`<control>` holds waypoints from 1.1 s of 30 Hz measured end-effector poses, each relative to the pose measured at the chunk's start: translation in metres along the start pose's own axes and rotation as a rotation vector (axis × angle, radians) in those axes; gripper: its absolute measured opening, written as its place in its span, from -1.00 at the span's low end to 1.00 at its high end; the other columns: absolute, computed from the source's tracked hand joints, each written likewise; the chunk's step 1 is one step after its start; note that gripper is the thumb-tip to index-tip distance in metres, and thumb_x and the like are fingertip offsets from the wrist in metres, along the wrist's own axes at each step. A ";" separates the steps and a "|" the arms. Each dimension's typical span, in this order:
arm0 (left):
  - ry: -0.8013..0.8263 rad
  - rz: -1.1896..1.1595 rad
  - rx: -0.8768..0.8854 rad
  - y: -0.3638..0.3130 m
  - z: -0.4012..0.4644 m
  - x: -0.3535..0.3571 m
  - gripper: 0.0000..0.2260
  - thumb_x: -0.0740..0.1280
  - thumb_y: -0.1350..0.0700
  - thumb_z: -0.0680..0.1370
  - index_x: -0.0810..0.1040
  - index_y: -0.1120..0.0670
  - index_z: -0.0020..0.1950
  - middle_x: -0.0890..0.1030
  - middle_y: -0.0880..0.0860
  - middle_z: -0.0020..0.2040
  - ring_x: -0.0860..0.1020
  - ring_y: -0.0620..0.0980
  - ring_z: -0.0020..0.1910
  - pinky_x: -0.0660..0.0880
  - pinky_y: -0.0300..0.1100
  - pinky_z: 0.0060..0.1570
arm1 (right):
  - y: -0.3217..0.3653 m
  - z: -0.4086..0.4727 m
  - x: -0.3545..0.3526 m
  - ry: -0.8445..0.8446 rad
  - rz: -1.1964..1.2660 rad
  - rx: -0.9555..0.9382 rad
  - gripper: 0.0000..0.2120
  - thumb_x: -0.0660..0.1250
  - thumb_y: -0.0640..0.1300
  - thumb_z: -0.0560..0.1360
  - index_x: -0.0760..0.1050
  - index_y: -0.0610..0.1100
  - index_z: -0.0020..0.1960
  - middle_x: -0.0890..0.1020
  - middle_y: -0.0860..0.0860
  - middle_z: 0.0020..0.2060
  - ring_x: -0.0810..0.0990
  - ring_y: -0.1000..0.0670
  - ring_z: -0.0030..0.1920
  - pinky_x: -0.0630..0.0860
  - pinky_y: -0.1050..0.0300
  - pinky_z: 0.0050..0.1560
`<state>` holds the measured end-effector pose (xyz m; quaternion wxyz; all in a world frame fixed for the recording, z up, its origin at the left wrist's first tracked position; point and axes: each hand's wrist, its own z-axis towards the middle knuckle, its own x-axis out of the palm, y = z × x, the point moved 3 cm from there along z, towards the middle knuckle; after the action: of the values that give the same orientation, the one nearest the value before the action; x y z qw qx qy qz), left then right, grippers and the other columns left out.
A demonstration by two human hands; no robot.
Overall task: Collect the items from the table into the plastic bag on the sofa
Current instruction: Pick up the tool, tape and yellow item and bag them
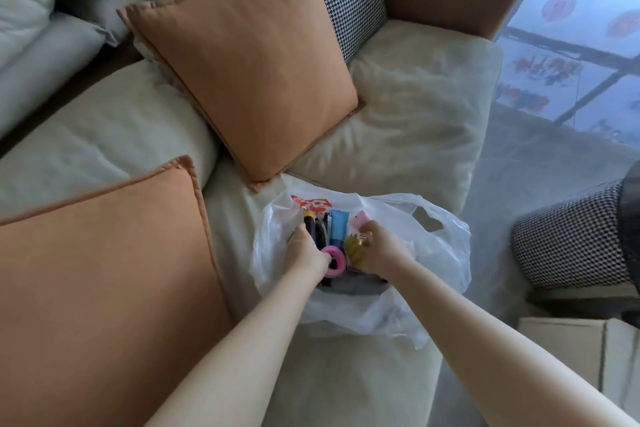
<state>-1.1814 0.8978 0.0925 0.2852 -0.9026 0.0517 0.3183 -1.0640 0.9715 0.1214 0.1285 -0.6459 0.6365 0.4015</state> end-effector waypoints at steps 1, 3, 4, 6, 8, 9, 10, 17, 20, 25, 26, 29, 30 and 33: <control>0.007 0.011 0.024 -0.001 0.000 0.001 -0.37 0.36 0.17 0.51 0.14 0.08 0.51 0.47 0.16 0.32 0.52 0.18 0.21 0.50 0.01 0.18 | -0.002 0.002 0.001 -0.014 -0.008 0.018 -0.53 0.23 -0.14 0.52 0.23 -0.03 0.40 0.49 -0.03 0.23 0.50 -0.09 0.21 0.35 0.14 0.00; 0.016 0.062 0.080 -0.004 -0.005 0.001 -0.51 0.34 0.14 0.53 0.29 0.12 0.43 0.48 0.15 0.29 0.53 0.16 0.18 0.51 0.01 0.18 | -0.005 0.003 0.002 -0.080 -0.044 0.035 -0.48 0.28 -0.21 0.48 0.22 -0.02 0.39 0.47 -0.05 0.23 0.50 -0.13 0.19 0.37 0.09 -0.02; 0.013 0.104 0.111 -0.006 -0.009 0.000 -0.55 0.32 0.14 0.54 0.33 0.12 0.41 0.47 0.15 0.30 0.52 0.15 0.19 0.50 -0.01 0.18 | -0.006 0.001 0.002 -0.115 -0.092 0.024 -0.45 0.29 -0.25 0.46 0.22 -0.03 0.39 0.46 -0.06 0.22 0.49 -0.14 0.19 0.40 0.06 -0.01; -0.002 0.181 0.169 -0.012 -0.017 -0.002 -0.57 0.29 0.14 0.55 0.36 0.11 0.42 0.42 0.14 0.34 0.49 0.14 0.24 0.47 -0.05 0.21 | -0.007 -0.007 0.000 -0.184 -0.179 -0.021 -0.40 0.27 -0.31 0.45 0.17 -0.03 0.42 0.44 -0.07 0.23 0.47 -0.14 0.20 0.44 0.02 0.00; 0.001 0.204 0.218 -0.020 -0.029 -0.002 -0.57 0.29 0.14 0.55 0.36 0.08 0.42 0.42 0.12 0.33 0.48 0.12 0.24 0.48 -0.05 0.20 | -0.010 -0.016 -0.003 -0.246 -0.209 -0.068 -0.36 0.25 -0.31 0.47 0.11 -0.02 0.46 0.42 -0.05 0.28 0.47 -0.13 0.22 0.49 -0.04 0.10; 0.007 0.211 0.244 -0.025 -0.036 -0.002 -0.59 0.29 0.13 0.55 0.38 0.06 0.40 0.45 0.10 0.31 0.49 0.10 0.22 0.49 -0.06 0.16 | -0.013 -0.022 -0.004 -0.267 -0.208 -0.092 -0.37 0.24 -0.29 0.49 0.10 -0.01 0.48 0.42 -0.04 0.29 0.47 -0.13 0.22 0.49 -0.07 0.14; 0.014 0.223 0.269 -0.029 -0.045 -0.001 -0.63 0.29 0.11 0.55 0.41 0.04 0.37 0.50 0.07 0.26 0.51 0.08 0.19 0.51 -0.07 0.10 | -0.016 -0.029 -0.006 -0.282 -0.200 -0.111 -0.40 0.21 -0.26 0.51 0.10 0.00 0.48 0.44 -0.04 0.29 0.48 -0.13 0.22 0.49 -0.07 0.16; 0.125 0.369 0.380 -0.055 -0.109 0.015 -0.75 0.21 0.00 0.58 0.51 -0.02 0.22 0.60 0.02 0.15 0.54 0.08 0.13 0.49 -0.11 0.00 | -0.061 -0.098 -0.022 -0.337 -0.072 -0.086 -0.61 0.13 -0.14 0.57 0.30 -0.02 0.39 0.49 0.01 0.28 0.49 -0.11 0.22 0.41 0.09 0.05; 0.189 0.468 0.444 -0.060 -0.138 0.039 -0.76 0.22 -0.05 0.55 0.55 -0.01 0.14 0.63 0.02 0.13 0.56 0.07 0.13 0.47 -0.15 0.01 | -0.097 -0.130 -0.013 -0.312 -0.014 -0.021 -0.63 0.13 -0.08 0.57 0.32 0.00 0.37 0.51 0.02 0.27 0.51 -0.12 0.20 0.41 0.09 0.09; 0.321 0.650 0.557 -0.057 -0.184 0.101 -0.77 0.21 -0.08 0.53 0.56 -0.03 0.07 0.63 -0.03 0.11 0.57 -0.01 0.12 0.47 -0.17 0.03 | -0.174 -0.181 0.013 -0.261 0.000 0.138 -0.67 0.11 0.00 0.56 0.38 -0.02 0.30 0.53 0.02 0.22 0.49 -0.08 0.23 0.37 0.11 0.12; 0.341 0.688 0.573 -0.054 -0.193 0.114 -0.77 0.21 -0.08 0.53 0.56 -0.03 0.06 0.63 -0.03 0.11 0.56 -0.01 0.14 0.47 -0.17 0.05 | -0.192 -0.192 0.020 -0.250 0.003 0.179 -0.68 0.11 0.01 0.56 0.39 -0.04 0.27 0.53 0.01 0.20 0.48 -0.08 0.23 0.36 0.11 0.11; 0.394 0.810 0.597 -0.049 -0.224 0.156 -0.74 0.19 -0.11 0.52 0.56 -0.02 0.07 0.61 -0.04 0.15 0.55 -0.01 0.19 0.45 -0.17 0.09 | -0.243 -0.229 0.045 -0.235 0.060 0.308 -0.70 0.11 0.04 0.56 0.41 -0.06 0.21 0.56 -0.01 0.16 0.50 -0.08 0.22 0.39 0.07 0.11; 0.408 0.834 0.599 -0.046 -0.230 0.167 -0.72 0.19 -0.13 0.53 0.56 -0.02 0.07 0.61 -0.03 0.16 0.55 -0.01 0.20 0.44 -0.17 0.10 | -0.254 -0.238 0.051 -0.234 0.077 0.330 -0.71 0.11 0.05 0.56 0.41 -0.07 0.19 0.56 -0.02 0.15 0.51 -0.09 0.21 0.39 0.06 0.11; 0.465 0.930 0.659 -0.041 -0.264 0.210 -0.70 0.17 -0.15 0.55 0.56 -0.01 0.08 0.61 -0.01 0.17 0.54 0.01 0.20 0.44 -0.17 0.10 | -0.296 -0.273 0.072 -0.239 0.127 0.420 -0.70 0.12 0.07 0.56 0.42 -0.08 0.16 0.57 -0.05 0.14 0.53 -0.11 0.19 0.40 0.04 0.11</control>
<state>-0.8600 0.8055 0.1533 0.3618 -0.6956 0.5964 0.1716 -0.7026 0.7813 0.1455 0.3086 -0.5119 0.7254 0.3413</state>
